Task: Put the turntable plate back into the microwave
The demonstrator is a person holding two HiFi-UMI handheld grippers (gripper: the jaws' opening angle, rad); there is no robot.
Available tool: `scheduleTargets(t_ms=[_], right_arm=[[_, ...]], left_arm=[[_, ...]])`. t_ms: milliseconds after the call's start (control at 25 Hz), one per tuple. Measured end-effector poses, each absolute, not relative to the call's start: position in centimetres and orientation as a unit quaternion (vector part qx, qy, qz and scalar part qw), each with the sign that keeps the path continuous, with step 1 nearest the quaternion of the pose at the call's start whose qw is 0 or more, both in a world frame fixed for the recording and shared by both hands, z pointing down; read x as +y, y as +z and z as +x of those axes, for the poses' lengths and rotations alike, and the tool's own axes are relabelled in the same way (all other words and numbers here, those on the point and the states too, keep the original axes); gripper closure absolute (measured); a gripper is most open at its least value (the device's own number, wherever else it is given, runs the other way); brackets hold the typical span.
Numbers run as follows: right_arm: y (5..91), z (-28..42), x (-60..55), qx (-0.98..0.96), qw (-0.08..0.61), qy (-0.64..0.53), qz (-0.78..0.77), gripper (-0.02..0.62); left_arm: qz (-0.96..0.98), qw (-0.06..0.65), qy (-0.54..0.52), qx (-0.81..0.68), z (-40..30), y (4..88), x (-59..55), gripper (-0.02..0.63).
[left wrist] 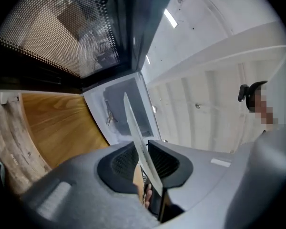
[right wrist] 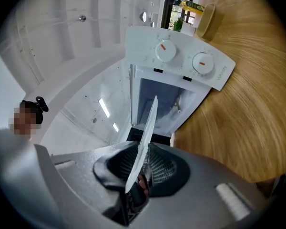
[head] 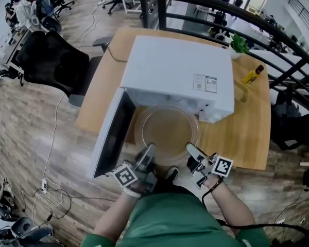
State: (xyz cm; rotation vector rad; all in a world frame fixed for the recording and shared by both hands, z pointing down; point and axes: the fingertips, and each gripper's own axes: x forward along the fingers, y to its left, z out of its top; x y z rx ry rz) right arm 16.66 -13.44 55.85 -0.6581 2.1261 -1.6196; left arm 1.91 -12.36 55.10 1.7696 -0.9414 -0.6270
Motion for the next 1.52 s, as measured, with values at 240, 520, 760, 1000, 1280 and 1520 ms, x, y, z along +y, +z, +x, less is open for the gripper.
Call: scheduleTargets(t_ms=[240,520,760,1000,1280,1520], right_arm=[[58.8,16.5,-15.3,0.744,0.191,-0.589,-0.249,0.526],[61.1,16.3,-17.9,0.74,0.195,-0.59,-0.258,0.525],[62.6,15.9,-19.9,0.74,0.188,-0.588,-0.265,0.526],[64.2,15.7,-21.7,0.739,0.183,-0.586,-0.278,0.525],[65.4,15.6,-23.1,0.737,0.181,-0.582,-0.291,0.522],[66.5,15.7,-24.1,0.736,0.183,-0.579,-0.299,0.52]], left_arm=[[0.727,0.505,-0.251,-0.393,1.6,57.6,-14.4,0.534],[0.713,0.526,-0.25,-0.39,1.3,60.8,-17.0,0.534],[0.716,0.531,-0.248,-0.38,1.1,62.3,-19.3,0.532],[0.714,0.532,-0.249,-0.382,0.9,64.0,-21.2,0.532],[0.718,0.533,-0.246,-0.375,0.8,64.8,-23.0,0.532],[0.711,0.539,-0.245,-0.379,0.9,65.8,-24.1,0.534]])
